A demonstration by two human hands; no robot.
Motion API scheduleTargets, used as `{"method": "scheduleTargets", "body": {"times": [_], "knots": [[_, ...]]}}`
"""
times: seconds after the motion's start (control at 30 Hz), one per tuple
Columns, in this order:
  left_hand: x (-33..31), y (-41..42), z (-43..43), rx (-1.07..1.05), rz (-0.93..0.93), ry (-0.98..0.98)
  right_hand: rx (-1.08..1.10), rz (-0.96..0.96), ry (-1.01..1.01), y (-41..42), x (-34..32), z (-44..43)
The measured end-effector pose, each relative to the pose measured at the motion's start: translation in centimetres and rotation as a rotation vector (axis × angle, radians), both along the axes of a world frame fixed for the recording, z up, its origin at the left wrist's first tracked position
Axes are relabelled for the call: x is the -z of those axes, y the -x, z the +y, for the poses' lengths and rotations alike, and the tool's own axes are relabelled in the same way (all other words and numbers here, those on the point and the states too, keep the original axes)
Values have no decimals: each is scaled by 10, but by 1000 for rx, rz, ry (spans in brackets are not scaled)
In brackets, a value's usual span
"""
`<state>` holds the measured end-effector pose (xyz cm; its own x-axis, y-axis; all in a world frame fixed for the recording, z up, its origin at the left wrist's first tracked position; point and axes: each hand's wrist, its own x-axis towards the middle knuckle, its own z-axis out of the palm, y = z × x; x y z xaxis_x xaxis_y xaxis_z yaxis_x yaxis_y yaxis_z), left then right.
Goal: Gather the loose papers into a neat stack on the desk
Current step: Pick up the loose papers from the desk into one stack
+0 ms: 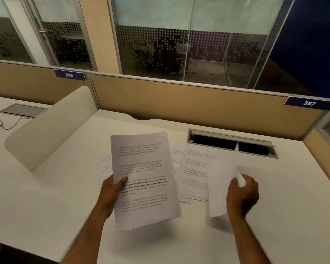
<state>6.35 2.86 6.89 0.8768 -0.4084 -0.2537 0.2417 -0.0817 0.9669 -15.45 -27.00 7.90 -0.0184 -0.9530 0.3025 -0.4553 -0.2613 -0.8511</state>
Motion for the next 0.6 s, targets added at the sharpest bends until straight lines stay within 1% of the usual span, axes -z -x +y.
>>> {"method": "scheduleTargets", "body": {"times": [0.07, 0.1, 0.13, 0.2, 0.27, 0.3, 0.4, 0.47, 0.53, 0.6], "knots": [[-1, -2, -4, 5, -4, 2, -143, 147, 385, -2, -11, 12], [-1, -2, -6, 7, -5, 0, -215, 219, 537, -2, -10, 19], [-1, -3, -8, 8, -5, -1, -279, 276, 637, -2, -5, 27], [0, -4, -9, 7, -4, -6, -367, 380, 732, -1, 13, 44], [2, -4, -8, 11, -3, -14, -437, 505, 718, 0, 39, 62], [2, -3, -7, 13, -3, -20, -488, 572, 671, 2, 54, 71], [5, -2, -3, 11, 1, -34, -696, 750, 435, 10, 86, 91], [8, -1, 0, 11, 3, -48, -780, 868, 299, 17, 100, 100], [10, -1, 2, 10, 7, -57, -787, 920, 192, 22, 110, 101], [11, -1, 3, 4, 11, -60, -674, 849, 139, 22, 108, 88]]}}
